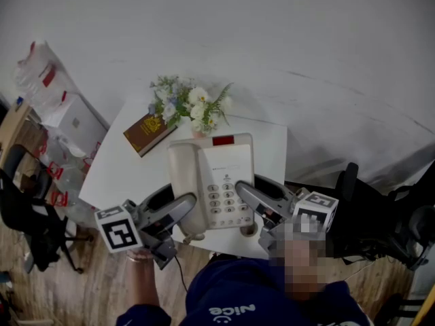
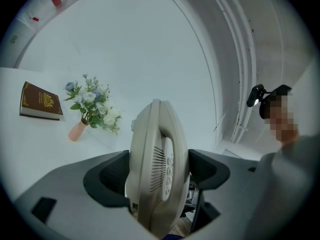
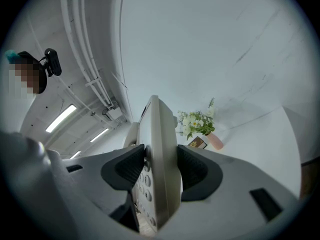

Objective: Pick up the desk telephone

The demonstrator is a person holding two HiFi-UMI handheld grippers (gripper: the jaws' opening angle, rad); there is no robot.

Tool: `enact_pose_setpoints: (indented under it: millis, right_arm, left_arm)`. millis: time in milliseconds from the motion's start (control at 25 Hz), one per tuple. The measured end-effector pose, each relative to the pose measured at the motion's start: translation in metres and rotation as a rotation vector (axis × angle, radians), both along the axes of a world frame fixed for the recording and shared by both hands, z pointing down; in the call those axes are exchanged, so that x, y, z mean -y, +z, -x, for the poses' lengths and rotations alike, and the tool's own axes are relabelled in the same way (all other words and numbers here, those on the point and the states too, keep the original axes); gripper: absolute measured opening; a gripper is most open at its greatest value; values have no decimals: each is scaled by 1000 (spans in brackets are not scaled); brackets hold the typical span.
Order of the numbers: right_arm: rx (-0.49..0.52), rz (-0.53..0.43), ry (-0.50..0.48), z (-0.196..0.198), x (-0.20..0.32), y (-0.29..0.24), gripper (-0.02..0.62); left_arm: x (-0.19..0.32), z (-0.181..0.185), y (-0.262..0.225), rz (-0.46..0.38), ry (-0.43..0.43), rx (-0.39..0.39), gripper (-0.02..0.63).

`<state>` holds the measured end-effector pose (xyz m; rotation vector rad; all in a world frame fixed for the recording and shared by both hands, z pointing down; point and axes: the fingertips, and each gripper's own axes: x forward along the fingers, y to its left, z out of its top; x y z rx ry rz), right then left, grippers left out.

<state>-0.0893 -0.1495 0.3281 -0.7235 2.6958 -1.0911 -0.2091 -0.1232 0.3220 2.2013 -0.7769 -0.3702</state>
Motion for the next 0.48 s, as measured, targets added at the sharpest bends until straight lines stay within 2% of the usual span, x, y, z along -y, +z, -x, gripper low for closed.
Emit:
enact_pose_setpoints:
  millis: [480]
  right_arm:
    - [16, 6, 4, 0, 0, 4, 224]
  left_arm:
    - [0, 0, 1, -7, -9, 12, 372]
